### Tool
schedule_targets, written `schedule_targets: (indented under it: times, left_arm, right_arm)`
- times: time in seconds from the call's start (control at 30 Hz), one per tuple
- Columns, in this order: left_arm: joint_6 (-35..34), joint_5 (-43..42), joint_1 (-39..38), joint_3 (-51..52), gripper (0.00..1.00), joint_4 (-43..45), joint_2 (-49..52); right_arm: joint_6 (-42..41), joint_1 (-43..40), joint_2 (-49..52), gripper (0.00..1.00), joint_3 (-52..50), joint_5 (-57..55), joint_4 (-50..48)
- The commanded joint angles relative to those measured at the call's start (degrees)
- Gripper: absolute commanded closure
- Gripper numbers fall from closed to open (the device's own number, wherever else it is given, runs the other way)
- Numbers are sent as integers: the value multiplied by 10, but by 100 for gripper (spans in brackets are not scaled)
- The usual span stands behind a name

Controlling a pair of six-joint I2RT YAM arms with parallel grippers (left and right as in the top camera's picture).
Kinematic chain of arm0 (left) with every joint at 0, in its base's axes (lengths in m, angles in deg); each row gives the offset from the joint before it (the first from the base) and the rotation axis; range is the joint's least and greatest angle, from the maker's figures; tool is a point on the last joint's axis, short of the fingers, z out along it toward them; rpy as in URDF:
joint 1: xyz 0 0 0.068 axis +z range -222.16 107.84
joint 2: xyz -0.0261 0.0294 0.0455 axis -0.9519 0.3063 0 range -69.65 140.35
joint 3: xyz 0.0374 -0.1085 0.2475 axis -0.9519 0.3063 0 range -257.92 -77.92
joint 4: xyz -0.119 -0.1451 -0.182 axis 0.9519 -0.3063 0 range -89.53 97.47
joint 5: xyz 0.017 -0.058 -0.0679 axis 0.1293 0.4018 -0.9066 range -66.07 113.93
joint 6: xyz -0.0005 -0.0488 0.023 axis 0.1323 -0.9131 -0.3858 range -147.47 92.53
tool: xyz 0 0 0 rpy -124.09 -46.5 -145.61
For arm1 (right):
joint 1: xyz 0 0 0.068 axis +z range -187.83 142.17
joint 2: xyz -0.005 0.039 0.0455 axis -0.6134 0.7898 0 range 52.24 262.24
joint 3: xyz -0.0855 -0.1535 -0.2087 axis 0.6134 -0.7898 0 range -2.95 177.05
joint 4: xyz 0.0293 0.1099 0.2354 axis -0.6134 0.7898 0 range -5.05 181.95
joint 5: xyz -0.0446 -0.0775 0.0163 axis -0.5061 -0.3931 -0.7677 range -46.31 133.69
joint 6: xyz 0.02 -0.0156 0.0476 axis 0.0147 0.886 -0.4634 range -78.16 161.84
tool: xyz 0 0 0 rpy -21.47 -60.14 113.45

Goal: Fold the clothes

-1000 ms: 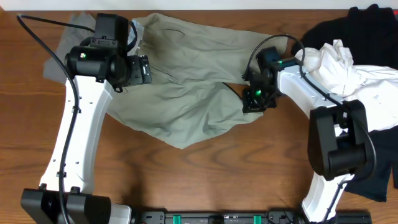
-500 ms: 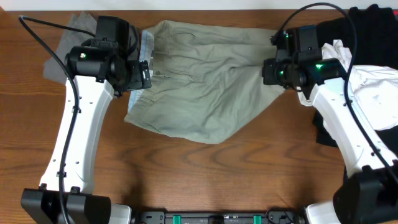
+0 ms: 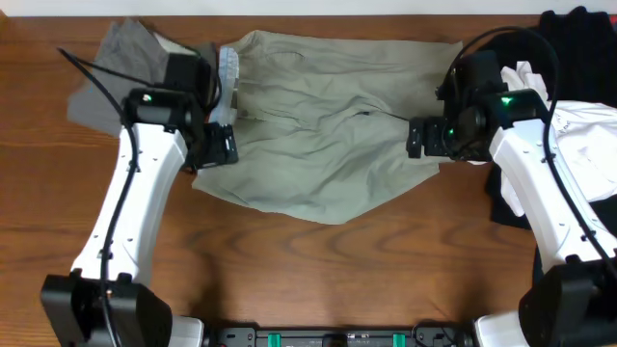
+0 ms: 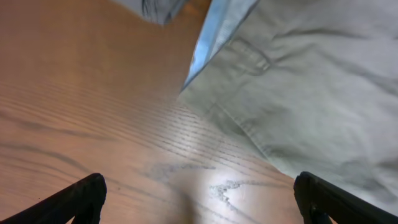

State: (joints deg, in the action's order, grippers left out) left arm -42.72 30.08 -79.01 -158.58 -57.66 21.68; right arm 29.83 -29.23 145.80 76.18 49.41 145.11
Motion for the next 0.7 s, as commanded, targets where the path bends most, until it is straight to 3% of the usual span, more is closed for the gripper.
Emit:
schedule_targets:
  times: [0.0,0.23,0.67]
  left_arm:
    - [-27,2,2,51,2,33,-9]
    - [-31,-1,7,138,6,150,-8]
    - [-26,-1,12,209,9,249,-8]
  right_arm:
    - [-6,5,-11,1,-27,1,-5]
    - [-8,9,-10,16,-127,7,-94]
    - [-8,9,-10,20,-181,35,-189]
